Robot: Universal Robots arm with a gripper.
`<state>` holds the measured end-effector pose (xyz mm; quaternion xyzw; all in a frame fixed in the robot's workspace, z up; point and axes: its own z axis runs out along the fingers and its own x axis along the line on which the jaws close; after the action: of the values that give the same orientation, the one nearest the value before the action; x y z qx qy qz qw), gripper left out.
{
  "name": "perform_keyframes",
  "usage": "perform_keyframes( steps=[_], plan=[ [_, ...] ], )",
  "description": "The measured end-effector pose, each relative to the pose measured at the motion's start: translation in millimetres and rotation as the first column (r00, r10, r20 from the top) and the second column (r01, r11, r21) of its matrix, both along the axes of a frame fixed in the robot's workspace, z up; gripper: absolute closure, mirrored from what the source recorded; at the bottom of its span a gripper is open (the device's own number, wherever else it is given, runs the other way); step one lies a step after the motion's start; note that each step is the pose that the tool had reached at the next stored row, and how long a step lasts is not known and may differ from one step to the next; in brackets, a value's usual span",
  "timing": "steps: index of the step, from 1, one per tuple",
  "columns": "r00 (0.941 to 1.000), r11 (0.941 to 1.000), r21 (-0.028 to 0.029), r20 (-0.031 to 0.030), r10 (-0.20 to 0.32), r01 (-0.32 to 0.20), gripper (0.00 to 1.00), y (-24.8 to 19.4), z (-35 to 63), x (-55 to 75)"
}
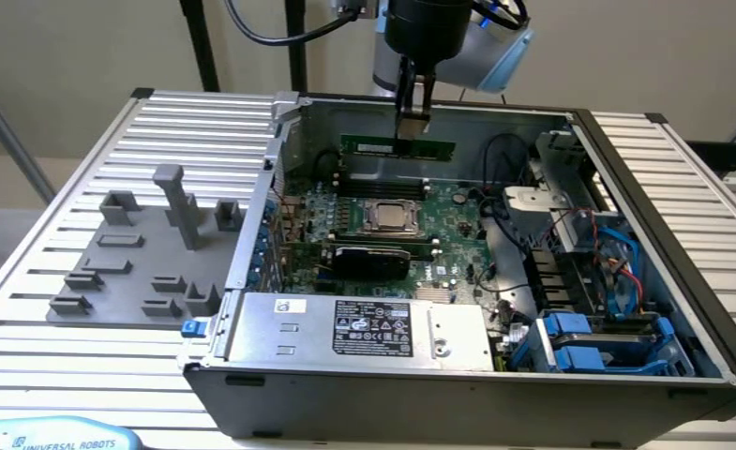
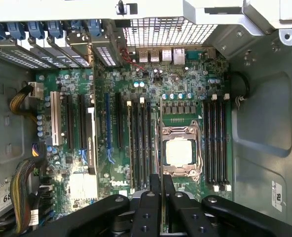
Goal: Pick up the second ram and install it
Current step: 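Insert the second ram into the second slot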
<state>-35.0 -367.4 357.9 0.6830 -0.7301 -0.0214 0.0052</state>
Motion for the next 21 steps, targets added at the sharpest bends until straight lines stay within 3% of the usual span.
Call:
perform_keyframes(
  steps=[5, 7, 9, 21],
  plan=[
    [1.0000, 1.0000, 0.0000, 0.0003, 0.000, 0.000, 0.87, 0.0, -0.2, 0.0],
    [1.0000, 1.0000, -0.0002, 0.0066, 0.000, 0.000, 0.87, 0.2, -3.1, -1.2],
    [1.0000, 1.0000, -0.0003, 0.0090, 0.000, 0.000, 0.87, 0.4, -6.7, -3.4],
    [1.0000, 1.0000, -0.0003, 0.0093, 0.000, 0.000, 0.87, 0.2, -28.6, -8.6]
  ],
)
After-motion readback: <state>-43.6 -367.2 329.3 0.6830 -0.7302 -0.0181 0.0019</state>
